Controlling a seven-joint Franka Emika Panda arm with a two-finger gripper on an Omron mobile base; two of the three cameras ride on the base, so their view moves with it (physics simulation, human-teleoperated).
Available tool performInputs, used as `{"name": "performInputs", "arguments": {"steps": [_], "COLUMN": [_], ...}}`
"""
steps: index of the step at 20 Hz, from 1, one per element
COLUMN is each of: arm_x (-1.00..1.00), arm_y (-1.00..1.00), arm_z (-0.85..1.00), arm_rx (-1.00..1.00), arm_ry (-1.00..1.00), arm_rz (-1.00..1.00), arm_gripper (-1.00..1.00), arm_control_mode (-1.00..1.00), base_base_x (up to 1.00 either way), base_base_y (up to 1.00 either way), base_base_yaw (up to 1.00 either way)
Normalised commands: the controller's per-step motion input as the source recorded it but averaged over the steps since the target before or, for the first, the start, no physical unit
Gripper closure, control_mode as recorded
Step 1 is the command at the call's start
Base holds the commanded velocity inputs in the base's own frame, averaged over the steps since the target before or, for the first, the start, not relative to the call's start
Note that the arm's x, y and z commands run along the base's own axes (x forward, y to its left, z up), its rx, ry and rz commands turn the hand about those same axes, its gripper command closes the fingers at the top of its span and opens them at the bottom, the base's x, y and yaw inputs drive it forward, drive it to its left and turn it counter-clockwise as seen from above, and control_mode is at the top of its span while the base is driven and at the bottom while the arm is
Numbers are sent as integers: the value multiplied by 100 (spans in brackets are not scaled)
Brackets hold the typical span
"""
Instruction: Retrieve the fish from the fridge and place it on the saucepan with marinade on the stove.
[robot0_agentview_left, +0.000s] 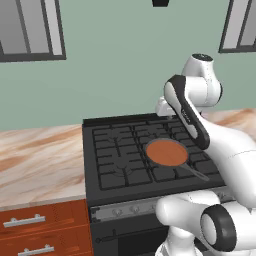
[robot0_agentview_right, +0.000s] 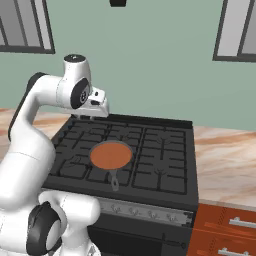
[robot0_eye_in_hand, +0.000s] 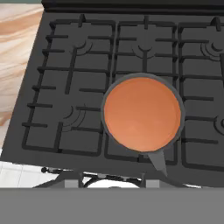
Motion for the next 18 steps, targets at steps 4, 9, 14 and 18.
{"name": "performInputs", "arguments": {"steps": [4, 9, 14, 18], "arm_x": [-46, -99, -99, -45], "arm_y": [0, -5, -2, 0], "arm_z": [0, 0, 0, 0], "arm_rx": [0, 0, 0, 0], "arm_ry": [-17, -35, -34, -8], "arm_rz": [0, -2, 0, 0], "arm_gripper": [-100, -100, -100, -100], "arm_control_mode": [-100, -100, -100, -100], "base_base_x": [0, 0, 0, 0], "base_base_y": [0, 0, 0, 0], "base_base_yaw": [0, 0, 0, 0]}}
